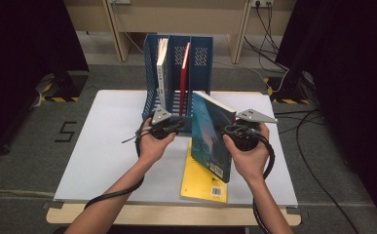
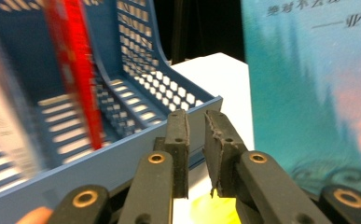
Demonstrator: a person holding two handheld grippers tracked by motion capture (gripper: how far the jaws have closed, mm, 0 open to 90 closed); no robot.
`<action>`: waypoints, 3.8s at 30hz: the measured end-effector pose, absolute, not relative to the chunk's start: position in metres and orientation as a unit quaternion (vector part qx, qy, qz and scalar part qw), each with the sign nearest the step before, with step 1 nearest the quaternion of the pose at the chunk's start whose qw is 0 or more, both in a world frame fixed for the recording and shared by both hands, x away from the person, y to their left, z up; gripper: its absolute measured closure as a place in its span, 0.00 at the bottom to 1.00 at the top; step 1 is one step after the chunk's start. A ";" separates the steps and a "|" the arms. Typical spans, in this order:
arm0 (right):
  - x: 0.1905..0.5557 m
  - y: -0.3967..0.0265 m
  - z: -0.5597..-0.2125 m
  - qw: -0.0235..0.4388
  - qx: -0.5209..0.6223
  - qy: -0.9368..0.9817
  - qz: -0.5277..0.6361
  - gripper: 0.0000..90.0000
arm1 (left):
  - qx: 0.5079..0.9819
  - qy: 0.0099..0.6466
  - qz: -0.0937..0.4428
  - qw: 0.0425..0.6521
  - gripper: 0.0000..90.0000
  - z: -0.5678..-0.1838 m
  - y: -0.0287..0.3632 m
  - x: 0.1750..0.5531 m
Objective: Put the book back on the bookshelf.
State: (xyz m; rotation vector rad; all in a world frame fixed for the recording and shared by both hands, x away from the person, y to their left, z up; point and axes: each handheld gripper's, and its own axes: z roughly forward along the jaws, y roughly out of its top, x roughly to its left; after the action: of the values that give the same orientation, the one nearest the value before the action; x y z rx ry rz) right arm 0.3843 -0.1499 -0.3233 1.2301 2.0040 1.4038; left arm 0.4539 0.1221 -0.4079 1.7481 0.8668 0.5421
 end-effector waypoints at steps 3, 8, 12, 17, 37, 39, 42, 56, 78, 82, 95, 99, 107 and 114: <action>0.384 -0.147 -0.318 0.200 0.434 0.717 0.508 0.84 | 0.734 0.361 0.246 0.520 0.87 -0.407 0.144 0.445; 0.385 -0.147 -0.311 0.212 0.432 0.707 0.518 0.84 | 0.738 0.370 0.274 0.492 0.86 -0.413 0.188 0.427; 0.387 -0.148 -0.303 0.214 0.432 0.701 0.525 0.84 | 0.736 0.385 0.291 0.474 0.85 -0.421 0.220 0.413; 0.389 -0.148 -0.294 0.227 0.429 0.693 0.532 0.83 | 0.723 0.422 0.297 0.460 0.85 -0.443 0.253 0.395; 0.417 -0.142 -0.273 0.257 0.428 0.675 0.544 0.84 | 0.680 0.477 0.335 0.444 0.80 -0.488 0.277 0.376; 0.419 -0.141 -0.271 0.261 0.429 0.670 0.546 0.84 | 0.680 0.478 0.334 0.444 0.80 -0.490 0.277 0.376; 0.423 -0.139 -0.267 0.265 0.434 0.662 0.551 0.84 | 0.680 0.479 0.333 0.444 0.79 -0.492 0.276 0.376; 0.449 -0.130 -0.253 0.294 0.440 0.644 0.553 0.84 | 0.677 0.478 0.330 0.452 0.79 -0.498 0.274 0.376; 0.510 -0.107 -0.245 0.344 0.468 0.608 0.541 0.84 | 0.679 0.471 0.340 0.450 0.79 -0.498 0.272 0.373; 0.523 -0.105 -0.247 0.346 0.477 0.604 0.537 0.83 | 0.677 0.470 0.343 0.451 0.79 -0.498 0.272 0.373; 0.551 -0.091 -0.261 0.359 0.486 0.600 0.524 0.84 | 0.677 0.469 0.344 0.452 0.79 -0.498 0.272 0.373; 0.557 -0.086 -0.265 0.361 0.488 0.597 0.524 0.83 | 0.677 0.468 0.344 0.453 0.79 -0.498 0.272 0.372; 0.570 -0.074 -0.278 0.364 0.490 0.599 0.519 0.83 | 0.674 0.469 0.342 0.457 0.79 -0.498 0.271 0.371; 0.578 -0.066 -0.289 0.364 0.491 0.602 0.513 0.83 | 0.675 0.469 0.340 0.457 0.79 -0.498 0.272 0.370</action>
State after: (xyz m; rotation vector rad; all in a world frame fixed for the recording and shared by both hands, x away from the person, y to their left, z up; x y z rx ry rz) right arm 0.5779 -0.0660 -0.2886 1.2633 1.5490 1.3203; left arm 0.3703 0.2718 -0.4977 1.6649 1.1549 0.8379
